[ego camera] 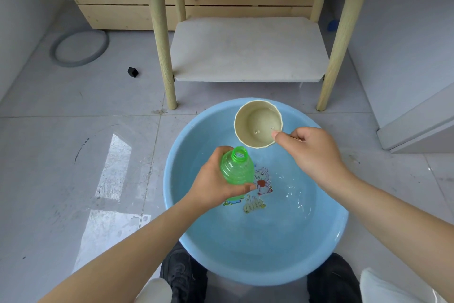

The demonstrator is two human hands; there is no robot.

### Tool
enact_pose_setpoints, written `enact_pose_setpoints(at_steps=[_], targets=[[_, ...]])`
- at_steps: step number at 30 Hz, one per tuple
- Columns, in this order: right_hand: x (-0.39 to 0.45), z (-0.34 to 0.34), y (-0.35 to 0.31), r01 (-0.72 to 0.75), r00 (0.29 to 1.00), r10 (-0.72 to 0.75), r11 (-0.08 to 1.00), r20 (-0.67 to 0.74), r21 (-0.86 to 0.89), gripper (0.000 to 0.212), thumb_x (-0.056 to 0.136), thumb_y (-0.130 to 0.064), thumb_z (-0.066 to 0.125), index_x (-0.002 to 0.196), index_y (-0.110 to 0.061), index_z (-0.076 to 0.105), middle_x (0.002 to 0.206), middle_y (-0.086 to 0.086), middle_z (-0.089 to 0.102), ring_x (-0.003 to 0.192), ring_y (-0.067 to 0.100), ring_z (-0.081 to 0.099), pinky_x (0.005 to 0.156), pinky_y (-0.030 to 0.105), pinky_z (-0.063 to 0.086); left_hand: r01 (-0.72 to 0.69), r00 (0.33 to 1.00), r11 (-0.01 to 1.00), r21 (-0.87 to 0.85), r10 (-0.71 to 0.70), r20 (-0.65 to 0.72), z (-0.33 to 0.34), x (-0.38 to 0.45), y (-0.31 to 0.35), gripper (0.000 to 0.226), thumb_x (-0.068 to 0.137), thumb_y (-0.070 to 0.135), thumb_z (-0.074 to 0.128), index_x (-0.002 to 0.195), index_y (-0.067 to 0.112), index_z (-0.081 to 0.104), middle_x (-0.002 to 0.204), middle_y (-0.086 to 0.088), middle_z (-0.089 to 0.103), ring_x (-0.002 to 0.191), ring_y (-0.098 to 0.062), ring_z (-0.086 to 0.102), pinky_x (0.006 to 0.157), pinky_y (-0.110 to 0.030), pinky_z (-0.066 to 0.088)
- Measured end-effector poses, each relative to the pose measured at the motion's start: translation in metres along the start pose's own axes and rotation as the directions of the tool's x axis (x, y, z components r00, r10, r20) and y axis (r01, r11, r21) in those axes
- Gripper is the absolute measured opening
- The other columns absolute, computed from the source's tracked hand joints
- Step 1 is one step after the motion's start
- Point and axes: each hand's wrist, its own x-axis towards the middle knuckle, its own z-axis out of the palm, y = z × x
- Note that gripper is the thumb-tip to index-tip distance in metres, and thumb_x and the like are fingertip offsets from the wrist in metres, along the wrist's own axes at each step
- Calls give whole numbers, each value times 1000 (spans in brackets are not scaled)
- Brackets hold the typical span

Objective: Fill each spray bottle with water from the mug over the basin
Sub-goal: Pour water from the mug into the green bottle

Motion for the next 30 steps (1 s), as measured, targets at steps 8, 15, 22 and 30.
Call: enact_pose_setpoints(at_steps=[8,15,22,30], targets=[[-3,4,-1,172,975,-185,980,-125,-104,55,77,-45,68,59,1,44,49,3,34,50,17,30,49,30,25,-7,1000,1000,11,7,8,0,-1,2,75,57,34,90,116,31,43,107,15,59,98,-1,56,73,-4,41],[-4,6,1,317,922,-340,938,-185,-143,47,69,-52,63,46,-17,40,37,-7,35,45,12,40,57,24,26,3,1000,1000,1,-3,15,0,-1,2,76,57,35,90,116,32,42,106,16,59,99,-1,57,75,-10,43],[-5,8,2,369,878,-424,895,-221,-250,45,69,-50,62,47,-23,34,37,-11,30,54,4,47,71,25,27,14,1000,1000,2,-14,10,0,-1,2,76,58,35,89,117,33,41,106,14,59,98,-2,56,75,-13,44],[-2,11,5,412,842,-474,873,-256,-262,44,69,-60,51,51,-22,39,39,-14,28,49,-2,36,72,23,25,15,1000,1000,-7,-15,7,0,-1,-2,78,57,36,89,119,31,42,107,13,60,100,-6,58,79,-18,46]])
